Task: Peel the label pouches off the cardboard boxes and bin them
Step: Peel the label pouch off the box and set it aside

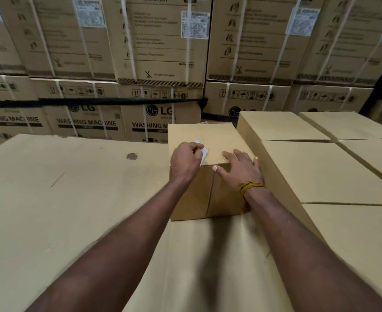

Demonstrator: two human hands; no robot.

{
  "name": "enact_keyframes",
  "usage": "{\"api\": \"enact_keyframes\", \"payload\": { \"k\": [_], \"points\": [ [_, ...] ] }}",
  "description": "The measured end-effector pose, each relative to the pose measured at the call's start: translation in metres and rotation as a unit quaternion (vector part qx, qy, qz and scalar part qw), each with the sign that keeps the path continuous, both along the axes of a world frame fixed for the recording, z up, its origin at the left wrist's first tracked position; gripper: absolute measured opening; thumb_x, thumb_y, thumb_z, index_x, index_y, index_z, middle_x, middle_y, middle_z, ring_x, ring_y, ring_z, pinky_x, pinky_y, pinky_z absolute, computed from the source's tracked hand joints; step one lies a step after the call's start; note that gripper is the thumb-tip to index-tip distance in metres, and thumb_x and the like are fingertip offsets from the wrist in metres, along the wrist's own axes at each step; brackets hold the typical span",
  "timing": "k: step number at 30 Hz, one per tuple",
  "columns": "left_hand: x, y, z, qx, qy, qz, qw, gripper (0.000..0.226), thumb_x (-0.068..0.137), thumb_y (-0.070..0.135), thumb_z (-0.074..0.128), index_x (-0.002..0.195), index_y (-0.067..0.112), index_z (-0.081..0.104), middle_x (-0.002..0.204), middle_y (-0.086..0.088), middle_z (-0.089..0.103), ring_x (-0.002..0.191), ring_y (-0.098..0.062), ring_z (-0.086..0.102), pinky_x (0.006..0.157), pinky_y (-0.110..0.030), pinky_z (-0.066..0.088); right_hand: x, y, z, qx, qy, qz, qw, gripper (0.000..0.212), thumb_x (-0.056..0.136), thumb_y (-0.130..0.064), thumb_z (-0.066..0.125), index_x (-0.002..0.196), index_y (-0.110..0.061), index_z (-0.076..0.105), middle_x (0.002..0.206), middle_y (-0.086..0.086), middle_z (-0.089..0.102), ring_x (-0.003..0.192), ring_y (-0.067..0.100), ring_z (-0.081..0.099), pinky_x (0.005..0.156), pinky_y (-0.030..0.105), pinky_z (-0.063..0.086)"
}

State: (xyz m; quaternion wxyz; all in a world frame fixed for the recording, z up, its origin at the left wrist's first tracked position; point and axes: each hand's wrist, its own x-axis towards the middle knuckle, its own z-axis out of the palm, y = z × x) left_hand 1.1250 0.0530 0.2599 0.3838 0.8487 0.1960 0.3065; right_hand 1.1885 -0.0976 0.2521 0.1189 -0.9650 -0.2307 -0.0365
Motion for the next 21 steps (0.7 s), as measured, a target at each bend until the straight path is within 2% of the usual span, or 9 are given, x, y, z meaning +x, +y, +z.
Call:
{"api": "enact_keyframes", "payload": {
  "k": [5,7,10,12,14,16,18,19,21],
  "points": [
    [0.069,0.016,0.001,-0.043,-0.003,-0.031,0.999,0.032,0.092,0.01,0.052,0.111,0.016,0.077,0.112,0.0,0.075,0.084,-0.015,0.069,0.069,-0.026,0.053,0.07,0.009,0.003,0.008,0.006,-0.007,1.0,0.068,0.094,-0.065,0.045,0.153,-0.033,0.031,0.163,0.002,0.022,0.151,0.021,0.014,0.121,0.05,-0.003],
    [0.088,0.021,0.002,-0.065,-0.015,-0.039,0.997,0.03,0.093,0.009,0.054,0.112,0.015,0.077,0.113,-0.001,0.074,0.085,-0.018,0.069,0.07,-0.028,0.055,0.088,0.012,0.002,0.006,0.004,-0.007,1.0,0.067,0.095,-0.063,0.045,0.153,-0.033,0.031,0.163,0.002,0.022,0.151,0.021,0.014,0.121,0.05,-0.003],
    [0.103,0.029,0.006,-0.101,-0.017,-0.056,0.993,0.027,0.094,0.009,0.057,0.113,0.014,0.075,0.114,-0.003,0.073,0.082,-0.02,0.069,0.076,-0.043,0.061,0.107,0.014,0.004,-0.006,0.002,0.003,1.0,0.066,0.096,-0.057,0.048,0.154,-0.033,0.028,0.163,0.004,0.021,0.151,0.023,0.013,0.121,0.051,-0.003],
    [0.102,0.03,0.009,-0.117,-0.012,-0.066,0.991,0.027,0.095,0.008,0.057,0.114,0.013,0.075,0.114,-0.003,0.071,0.08,-0.016,0.066,0.075,-0.042,0.061,0.11,0.016,0.005,0.002,0.01,0.006,1.0,0.063,0.097,-0.052,0.05,0.154,-0.031,0.03,0.163,0.005,0.021,0.151,0.024,0.013,0.121,0.051,-0.005],
    [0.093,0.027,0.01,-0.145,-0.024,-0.08,0.986,0.028,0.095,0.006,0.056,0.115,0.012,0.074,0.114,-0.003,0.069,0.082,-0.013,0.065,0.072,-0.034,0.061,0.104,0.015,0.006,0.073,0.022,0.004,0.997,0.055,0.098,-0.044,0.052,0.149,-0.028,0.041,0.16,0.008,0.029,0.151,0.026,0.015,0.121,0.051,-0.004],
    [0.076,0.019,0.011,-0.179,-0.048,-0.089,0.979,0.028,0.095,0.004,0.056,0.115,0.011,0.074,0.111,-0.001,0.067,0.086,-0.01,0.065,0.073,-0.028,0.06,0.088,0.012,0.003,0.197,0.032,0.011,0.98,0.042,0.099,-0.034,0.054,0.139,-0.022,0.056,0.153,0.01,0.042,0.15,0.028,0.018,0.122,0.047,0.0],
    [0.05,0.006,0.007,-0.225,-0.068,-0.093,0.967,0.027,0.095,0.003,0.057,0.113,0.012,0.074,0.105,0.003,0.066,0.088,-0.006,0.064,0.072,-0.025,0.059,0.057,0.008,-0.001,0.299,0.026,0.015,0.954,0.032,0.098,-0.032,0.055,0.123,-0.018,0.069,0.133,0.008,0.06,0.139,0.028,0.039,0.12,0.043,0.019],
    [0.035,-0.002,0.002,-0.253,-0.069,-0.092,0.96,0.027,0.094,0.002,0.057,0.11,0.013,0.075,0.104,0.004,0.067,0.089,-0.008,0.065,0.07,-0.024,0.059,0.035,0.006,-0.003,0.343,0.026,0.007,0.939,0.029,0.097,-0.034,0.056,0.113,-0.017,0.073,0.122,0.006,0.065,0.124,0.024,0.053,0.11,0.036,0.033],
    [-0.002,-0.019,-0.012,-0.306,-0.062,-0.084,0.946,0.029,0.092,-0.001,0.057,0.101,0.018,0.077,0.105,-0.001,0.072,0.09,-0.016,0.069,0.07,-0.029,0.06,-0.014,0.001,-0.01,0.396,0.049,-0.025,0.917,0.023,0.094,-0.036,0.06,0.097,-0.02,0.076,0.106,0.002,0.068,0.097,0.016,0.06,0.083,0.026,0.044]
  ]
}}
